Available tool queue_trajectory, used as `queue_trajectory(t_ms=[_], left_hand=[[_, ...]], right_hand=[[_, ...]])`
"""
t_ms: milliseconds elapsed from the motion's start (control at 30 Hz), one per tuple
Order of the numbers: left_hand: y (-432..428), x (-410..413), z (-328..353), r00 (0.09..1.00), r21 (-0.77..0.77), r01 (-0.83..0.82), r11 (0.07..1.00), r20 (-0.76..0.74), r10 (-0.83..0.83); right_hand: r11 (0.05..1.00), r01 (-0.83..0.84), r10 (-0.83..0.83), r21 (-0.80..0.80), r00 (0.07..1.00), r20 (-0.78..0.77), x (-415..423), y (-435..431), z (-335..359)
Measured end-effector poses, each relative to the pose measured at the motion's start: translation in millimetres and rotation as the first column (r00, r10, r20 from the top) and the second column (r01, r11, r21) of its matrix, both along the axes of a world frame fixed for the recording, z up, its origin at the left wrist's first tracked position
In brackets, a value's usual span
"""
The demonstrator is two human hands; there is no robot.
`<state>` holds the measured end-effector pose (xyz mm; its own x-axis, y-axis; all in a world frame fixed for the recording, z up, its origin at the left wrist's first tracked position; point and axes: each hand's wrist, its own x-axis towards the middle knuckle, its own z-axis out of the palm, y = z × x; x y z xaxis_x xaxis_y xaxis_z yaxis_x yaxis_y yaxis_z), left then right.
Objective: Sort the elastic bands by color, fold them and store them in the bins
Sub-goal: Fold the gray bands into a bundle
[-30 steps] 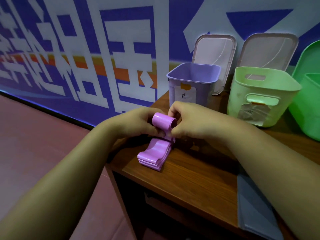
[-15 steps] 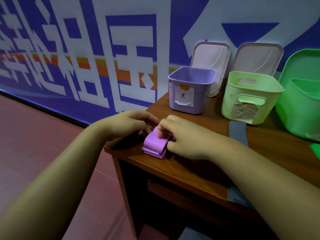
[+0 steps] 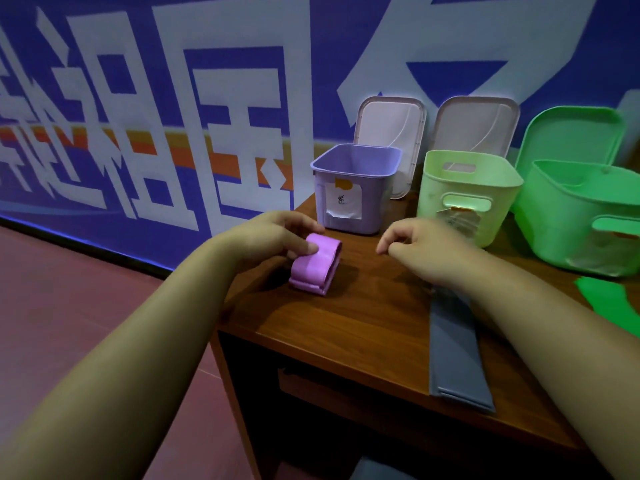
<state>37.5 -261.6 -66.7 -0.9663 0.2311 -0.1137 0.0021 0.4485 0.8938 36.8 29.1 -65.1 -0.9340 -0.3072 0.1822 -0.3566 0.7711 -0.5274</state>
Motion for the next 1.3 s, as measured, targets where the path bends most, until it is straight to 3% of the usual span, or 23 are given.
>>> queue_trajectory(t_ms=[200, 367, 533, 633, 767, 900, 1067, 1200, 1300], left_hand=[[27.9, -41.5, -5.0, 0.981, -0.031, -0.186, 0.982, -0.068, 0.184], [41.6, -49.7, -9.3, 0.967, -0.238, -0.247, 0.939, -0.13, 0.221], [62.8, -42.1, -1.7, 0.906, -0.359, -0.32, 0.877, -0.387, 0.172], [96.0, -36.8, 3.7, 0.802, -0.485, -0.336, 0.808, -0.597, -0.025], [155.1, -36.7, 9.2, 0.836, -0.616, -0.098, 0.781, -0.477, -0.271], [206.6, -54.7, -4.2, 0.888, -0.721, -0.032, 0.692, -0.338, -0.311], [221.0, -72.1, -36.1, 0.889, -0.659, -0.108, 0.745, -0.399, -0.224], [213.1, -74.0, -39.0, 0.912, -0.408, -0.077, 0.91, -0.398, -0.102], [209.8, -72.2, -38.8, 0.932, -0.265, -0.015, 0.964, -0.352, -0.082]], right_hand=[[0.962, 0.25, -0.259, -0.113, 0.963, -0.079, -20.9, 59.7, -7.3], [0.946, 0.321, -0.323, -0.038, 0.944, -0.066, -29.2, 90.7, -16.8], [0.953, 0.303, -0.303, 0.024, 0.953, -0.026, -31.1, 102.7, -34.0], [0.958, 0.287, -0.287, 0.016, 0.958, -0.014, -30.5, 106.3, -43.4], [0.963, 0.265, -0.266, -0.046, 0.964, -0.017, -30.4, 112.4, -52.7], [0.96, 0.262, -0.266, -0.096, 0.964, -0.028, -32.8, 116.9, -57.4], [0.939, 0.301, -0.307, -0.164, 0.952, -0.011, -39.5, 119.0, -60.5], [0.949, 0.304, -0.307, -0.086, 0.951, -0.024, -44.6, 118.3, -58.8], [0.938, 0.336, -0.338, -0.089, 0.941, -0.006, -45.1, 117.1, -56.8]])
